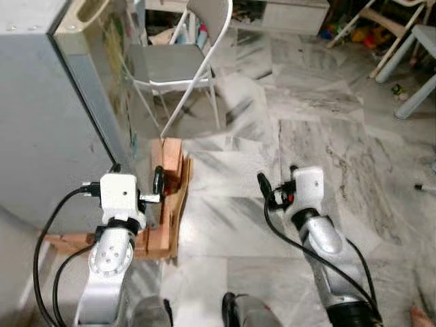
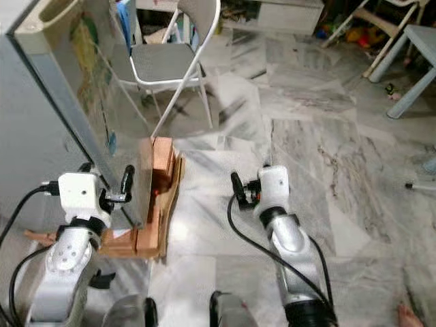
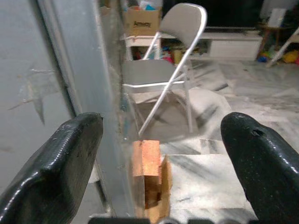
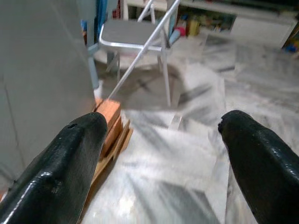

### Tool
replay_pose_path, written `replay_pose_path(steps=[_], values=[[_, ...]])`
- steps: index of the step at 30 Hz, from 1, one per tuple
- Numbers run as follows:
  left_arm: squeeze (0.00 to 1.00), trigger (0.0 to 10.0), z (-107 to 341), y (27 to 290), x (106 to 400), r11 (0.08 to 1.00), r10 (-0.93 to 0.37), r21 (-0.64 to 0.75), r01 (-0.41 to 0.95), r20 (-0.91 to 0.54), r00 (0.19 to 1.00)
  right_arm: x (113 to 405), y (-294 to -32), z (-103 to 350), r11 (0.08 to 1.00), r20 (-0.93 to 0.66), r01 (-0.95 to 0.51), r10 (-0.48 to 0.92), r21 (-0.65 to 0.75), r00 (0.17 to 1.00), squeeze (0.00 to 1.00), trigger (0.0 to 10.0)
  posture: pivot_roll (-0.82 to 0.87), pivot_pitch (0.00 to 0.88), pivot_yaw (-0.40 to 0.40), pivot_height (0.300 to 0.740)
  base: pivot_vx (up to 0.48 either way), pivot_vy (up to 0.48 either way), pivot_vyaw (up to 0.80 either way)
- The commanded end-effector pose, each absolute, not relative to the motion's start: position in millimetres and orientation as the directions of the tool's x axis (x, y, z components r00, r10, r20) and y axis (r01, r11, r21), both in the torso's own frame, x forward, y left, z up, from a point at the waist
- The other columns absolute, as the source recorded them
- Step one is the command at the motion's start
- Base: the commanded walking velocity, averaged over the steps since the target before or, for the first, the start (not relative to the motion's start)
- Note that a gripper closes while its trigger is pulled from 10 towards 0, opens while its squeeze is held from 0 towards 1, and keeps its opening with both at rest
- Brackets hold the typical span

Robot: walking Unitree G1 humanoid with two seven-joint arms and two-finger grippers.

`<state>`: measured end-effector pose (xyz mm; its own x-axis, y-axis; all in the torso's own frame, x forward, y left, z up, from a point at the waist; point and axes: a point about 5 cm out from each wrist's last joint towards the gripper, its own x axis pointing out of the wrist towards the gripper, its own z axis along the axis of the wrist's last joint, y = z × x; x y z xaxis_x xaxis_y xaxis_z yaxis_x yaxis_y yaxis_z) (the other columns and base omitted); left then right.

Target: Restocking fridge

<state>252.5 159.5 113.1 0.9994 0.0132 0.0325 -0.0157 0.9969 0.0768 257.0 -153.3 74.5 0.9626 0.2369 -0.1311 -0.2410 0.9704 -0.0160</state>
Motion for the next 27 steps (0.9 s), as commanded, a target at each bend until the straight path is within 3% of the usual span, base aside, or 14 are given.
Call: replay_pose_path(steps=[1,9,13,23,26,27], values=[[0.0,10.0,113,166,257,0.995,0.044,0.088,-0.047,0.034,0.998,254,-159,78,0.971,-0.131,-0.24,0.236,-0.02,0.963,0.0,10.0,0.11,0.125,-0.066,0.74,0.0,0.0,0.0],[0.0,10.0,119,177,279,0.992,0.083,0.09,-0.089,0.062,0.995,243,-172,77,0.975,-0.159,-0.219,0.211,-0.033,0.964,0.0,10.0,0.05,0.134,-0.068,0.74,0.0,0.0,0.0],[0.0,10.0,132,185,316,0.99,0.098,0.094,-0.109,0.108,0.989,242,-178,86,0.975,-0.15,-0.218,0.209,-0.051,0.966,0.0,10.0,0.02,0.13,-0.072,0.74,0.0,0.0,0.0],[0.0,10.0,137,182,348,0.989,0.115,0.084,-0.124,0.109,0.987,235,-181,84,0.971,-0.178,-0.233,0.22,-0.053,0.959,0.0,10.0,0.0,0.128,-0.068,0.74,0.0,0.0,0.0],[0.0,10.0,139,178,351,0.992,0.094,0.076,-0.103,0.113,0.989,234,-180,83,0.968,-0.183,-0.249,0.238,-0.04,0.954,0.0,10.0,0.01,0.13,-0.069,0.74,0.0,0.0,0.0],[0.0,10.0,143,166,354,0.995,0.03,0.088,-0.041,0.126,0.992,232,-180,81,0.963,-0.198,-0.266,0.254,-0.036,0.947,0.0,10.0,0.01,0.13,-0.069,0.74,0.0,0.0,0.0]])
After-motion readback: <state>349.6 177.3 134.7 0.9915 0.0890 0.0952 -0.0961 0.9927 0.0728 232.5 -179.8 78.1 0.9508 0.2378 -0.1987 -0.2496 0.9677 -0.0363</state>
